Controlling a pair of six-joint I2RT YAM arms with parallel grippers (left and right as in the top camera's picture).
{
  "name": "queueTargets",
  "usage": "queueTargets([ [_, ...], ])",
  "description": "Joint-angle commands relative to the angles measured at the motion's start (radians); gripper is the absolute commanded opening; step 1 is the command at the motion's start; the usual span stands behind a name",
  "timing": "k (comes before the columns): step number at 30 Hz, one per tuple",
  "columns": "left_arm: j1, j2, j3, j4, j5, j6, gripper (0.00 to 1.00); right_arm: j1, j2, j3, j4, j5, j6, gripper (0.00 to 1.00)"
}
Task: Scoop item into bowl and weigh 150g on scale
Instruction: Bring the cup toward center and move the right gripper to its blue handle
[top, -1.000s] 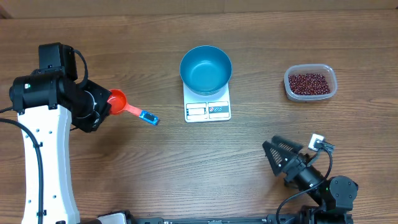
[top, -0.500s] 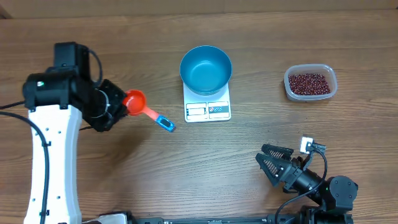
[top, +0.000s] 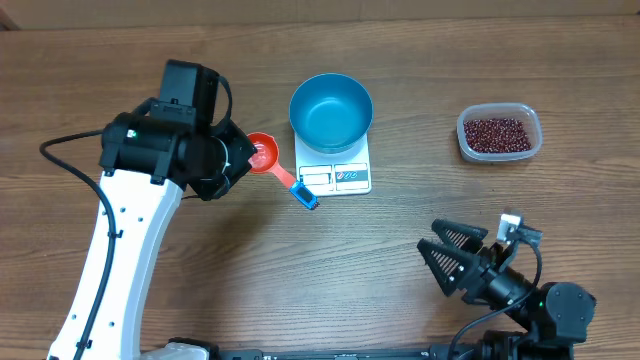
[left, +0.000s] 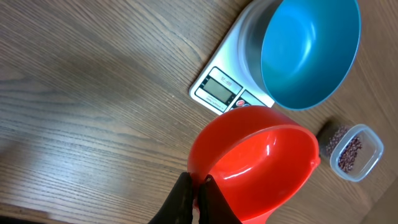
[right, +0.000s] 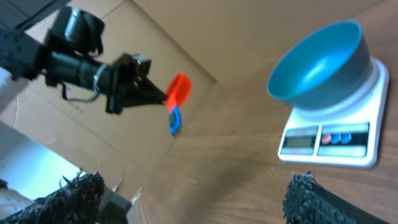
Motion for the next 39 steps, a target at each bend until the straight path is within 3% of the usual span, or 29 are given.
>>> queueTargets([
  [1, -0.025, -0.018, 0.008, 0.002, -0.051, -0.044, 0.04, 0.004, 0.139, 0.108, 0.002, 0.029, -0.015, 0.95],
  [6, -0.03, -0.018, 0.008, -0.008, -0.05, -0.071, 0.04, 0.004, 0.357, 0.23, -0.045, 0.008, -0.014, 0.95],
  [11, -0.03, -0.018, 0.008, -0.045, -0.051, -0.233, 0.04, 0.035, 0.554, 0.319, -0.053, -0.103, -0.011, 0.95],
  [16, -0.039, -0.018, 0.007, -0.081, -0.056, -0.349, 0.04, 0.221, 0.697, 0.341, 0.003, -0.063, -0.002, 1.0],
  [18, -0.079, -0.018, 0.007, -0.083, -0.117, -0.409, 0.04, 0.378, 0.771, 0.341, 0.121, 0.053, 0.095, 1.0],
  [21, -0.129, -0.018, 0.007, -0.082, -0.163, -0.46, 0.04, 0.505, 0.837, 0.341, 0.272, 0.159, 0.203, 1.0],
  [25, -0.198, -0.018, 0.007, -0.068, -0.191, -0.481, 0.04, 0.624, 0.921, 0.341, 0.42, 0.27, 0.313, 1.0],
  [31, -0.253, -0.018, 0.007, -0.069, -0.228, -0.515, 0.05, 0.712, 1.023, 0.341, 0.43, 0.395, 0.478, 0.99],
  [39, -0.253, -0.018, 0.007, -0.076, -0.235, -0.513, 0.04, 0.719, 1.067, 0.341, 0.454, 0.439, 0.496, 0.98],
])
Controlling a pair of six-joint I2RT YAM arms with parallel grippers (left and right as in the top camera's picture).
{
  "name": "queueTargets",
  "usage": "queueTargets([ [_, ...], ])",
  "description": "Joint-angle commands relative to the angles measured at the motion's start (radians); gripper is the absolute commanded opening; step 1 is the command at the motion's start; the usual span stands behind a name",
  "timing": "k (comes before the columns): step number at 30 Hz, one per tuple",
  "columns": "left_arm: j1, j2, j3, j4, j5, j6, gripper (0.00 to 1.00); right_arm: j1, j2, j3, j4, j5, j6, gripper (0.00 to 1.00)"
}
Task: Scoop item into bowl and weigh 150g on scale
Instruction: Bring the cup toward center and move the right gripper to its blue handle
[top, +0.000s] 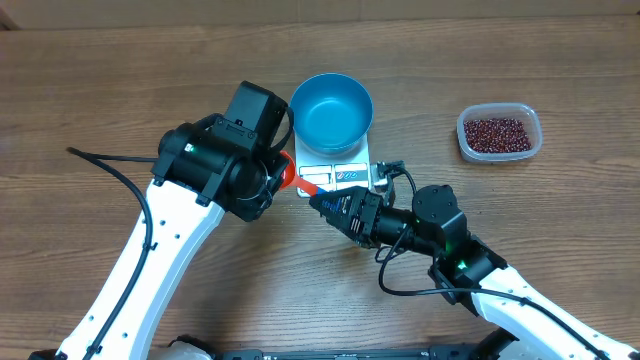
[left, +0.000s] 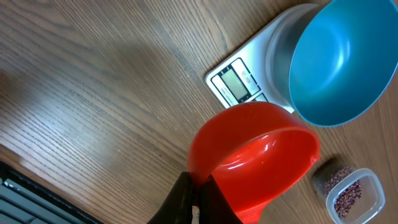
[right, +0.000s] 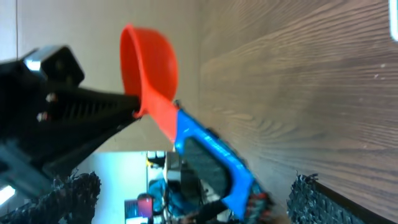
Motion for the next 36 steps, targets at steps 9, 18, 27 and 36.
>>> queueTargets([
  [9, -0.021, -0.017, 0.008, -0.009, 0.027, -0.014, 0.04, 0.005, -0.001, 0.018, 0.1, 0.085, 0.109, 0.78],
  [18, -0.027, -0.017, 0.008, 0.03, 0.15, -0.013, 0.04, 0.005, -0.001, 0.018, 0.1, 0.066, 0.109, 0.67],
  [27, -0.027, -0.017, 0.007, 0.078, 0.211, -0.009, 0.04, 0.005, -0.001, 0.018, 0.099, -0.007, 0.102, 0.85],
  [36, -0.027, -0.013, -0.011, 0.092, 0.211, -0.001, 0.04, 0.005, -0.001, 0.018, 0.062, -0.013, 0.068, 0.86],
])
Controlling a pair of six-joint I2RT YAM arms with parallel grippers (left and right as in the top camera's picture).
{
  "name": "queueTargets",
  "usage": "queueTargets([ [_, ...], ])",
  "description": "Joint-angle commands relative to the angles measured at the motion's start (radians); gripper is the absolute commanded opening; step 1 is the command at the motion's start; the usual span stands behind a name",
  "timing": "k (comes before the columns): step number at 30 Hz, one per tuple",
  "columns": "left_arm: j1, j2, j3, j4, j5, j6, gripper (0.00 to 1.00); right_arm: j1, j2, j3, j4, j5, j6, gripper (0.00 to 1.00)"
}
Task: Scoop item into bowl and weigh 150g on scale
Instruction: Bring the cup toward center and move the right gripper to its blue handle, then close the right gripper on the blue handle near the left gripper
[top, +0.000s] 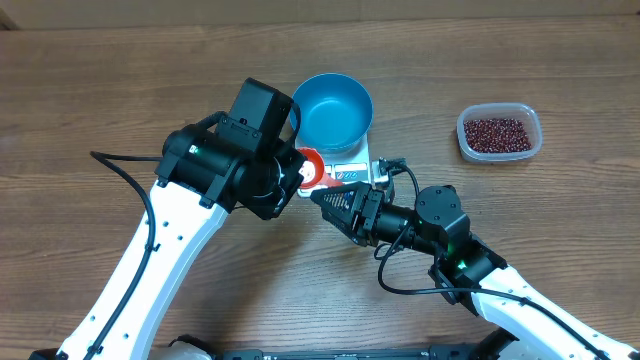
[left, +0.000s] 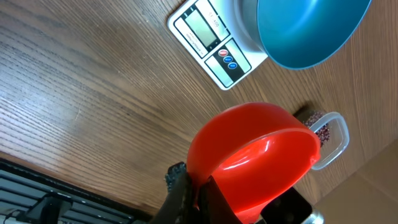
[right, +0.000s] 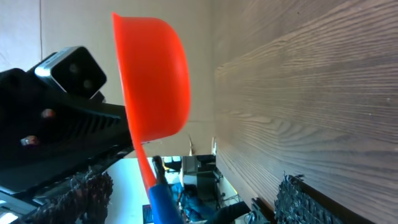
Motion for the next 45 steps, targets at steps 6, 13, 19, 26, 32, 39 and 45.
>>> queueTargets([
  [6, -0.007, -0.01, -0.05, 0.014, 0.016, 0.005, 0.04, 0.005, -0.002, 0.018, -0.001, -0.008, -0.016, 0.88],
  [13, -0.007, -0.007, -0.058, 0.014, 0.024, 0.006, 0.04, 0.005, -0.002, 0.018, -0.015, -0.008, -0.04, 0.95],
  [19, -0.008, -0.007, -0.058, 0.011, 0.04, 0.005, 0.04, 0.005, -0.002, 0.018, -0.049, -0.01, -0.032, 0.73],
  [26, -0.014, -0.007, -0.058, 0.013, 0.042, 0.005, 0.04, 0.006, -0.002, 0.018, -0.037, -0.026, -0.003, 0.63],
  [32, -0.039, -0.007, -0.058, 0.006, 0.05, 0.005, 0.04, 0.006, -0.002, 0.018, -0.03, 0.015, 0.018, 0.61],
  [39, -0.01, -0.007, -0.058, -0.067, 0.066, 0.005, 0.04, 0.005, -0.002, 0.018, -0.03, 0.064, 0.014, 0.6],
  [45, 0.137, -0.015, -0.058, -0.151, 0.127, 0.138, 0.04, 0.006, -0.002, 0.018, -0.039, 0.064, -0.093, 0.6],
])
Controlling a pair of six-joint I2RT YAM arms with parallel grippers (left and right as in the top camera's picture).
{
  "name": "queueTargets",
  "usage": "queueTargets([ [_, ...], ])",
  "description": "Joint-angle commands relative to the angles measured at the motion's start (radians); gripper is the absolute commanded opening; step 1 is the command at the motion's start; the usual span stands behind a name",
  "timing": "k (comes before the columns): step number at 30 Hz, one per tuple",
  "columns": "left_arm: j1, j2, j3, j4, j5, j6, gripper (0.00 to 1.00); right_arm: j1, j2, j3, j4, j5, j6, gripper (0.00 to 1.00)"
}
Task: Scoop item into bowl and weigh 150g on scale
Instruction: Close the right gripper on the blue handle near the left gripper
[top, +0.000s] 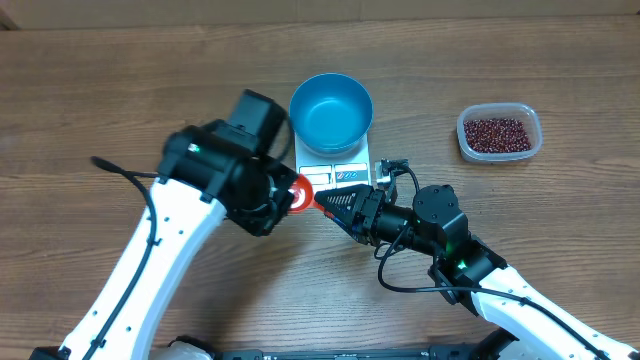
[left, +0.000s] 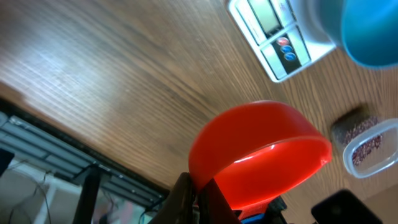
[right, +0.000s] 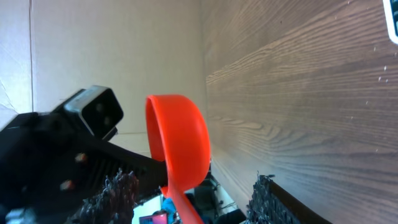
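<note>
A red scoop with a blue handle hangs above the table just in front of the white scale. My left gripper is shut on the rim of the scoop's bowl. My right gripper is open, its fingers standing apart on either side of the scoop's handle. On the scale stands the blue bowl, with nothing in it. The red beans lie in a clear tub at the right.
The left arm's white link crosses the table's left half and the right arm its front right. A black cable trails off the left arm.
The left gripper has brought the scoop a little toward the table's front, off the scale's display. The right gripper's fingers stand somewhat closer together round the handle. Bowl, scale and tub are unmoved.
At first my left gripper held the scoop left of the scale, and my right gripper stood open at the front right. Then the right gripper was at the scoop's blue handle in front of the scale. It has stayed open there, and the left gripper keeps the scoop.
</note>
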Motion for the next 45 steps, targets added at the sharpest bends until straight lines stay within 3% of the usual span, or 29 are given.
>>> queueTargets([
  [1, 0.131, -0.018, -0.005, -0.041, 0.097, 0.179, 0.04, 0.005, -0.001, 0.018, -0.005, 0.019, -0.115, 0.6],
  [6, 0.361, -0.06, -0.005, -0.122, 0.258, 0.498, 0.04, 0.006, -0.001, 0.018, -0.004, 0.032, -0.238, 0.6],
  [11, 0.578, -0.158, -0.005, -0.185, 0.281, 0.688, 0.04, 0.006, -0.002, 0.018, -0.007, 0.034, -0.341, 0.59],
  [15, 0.684, -0.257, -0.005, -0.197, 0.296, 0.761, 0.04, 0.005, -0.002, 0.048, -0.094, 0.039, -0.404, 0.58],
  [19, 0.694, -0.346, -0.006, -0.181, 0.263, 0.752, 0.04, 0.006, -0.002, 0.14, -0.29, 0.045, -0.468, 0.56],
  [25, 0.69, -0.441, -0.117, -0.073, 0.265, 0.618, 0.04, 0.006, -0.003, 0.265, -0.571, 0.059, -0.532, 0.56],
  [33, 0.688, -0.479, -0.459, 0.151, 0.536, 0.58, 0.04, 0.005, -0.004, 0.267, -0.598, -0.036, -0.524, 0.56],
  [35, 0.679, -0.478, -0.52, 0.185, 0.536, 0.556, 0.04, 0.006, -0.003, 0.266, -0.6, -0.035, -0.524, 0.75],
  [37, 0.666, -0.479, -0.562, 0.215, 0.536, 0.525, 0.04, 0.006, -0.001, 0.266, -0.598, -0.035, -0.523, 0.84],
  [39, 0.651, -0.479, -0.584, 0.24, 0.536, 0.5, 0.04, 0.006, 0.002, 0.266, -0.59, -0.035, -0.51, 0.83],
  [41, 0.632, -0.479, -0.592, 0.257, 0.535, 0.477, 0.05, 0.006, 0.008, 0.266, -0.581, -0.031, -0.446, 0.72],
  [45, 0.573, -0.48, -0.592, 0.328, 0.496, 0.409, 0.05, 0.006, 0.025, 0.266, -0.578, -0.017, -0.302, 0.59],
])
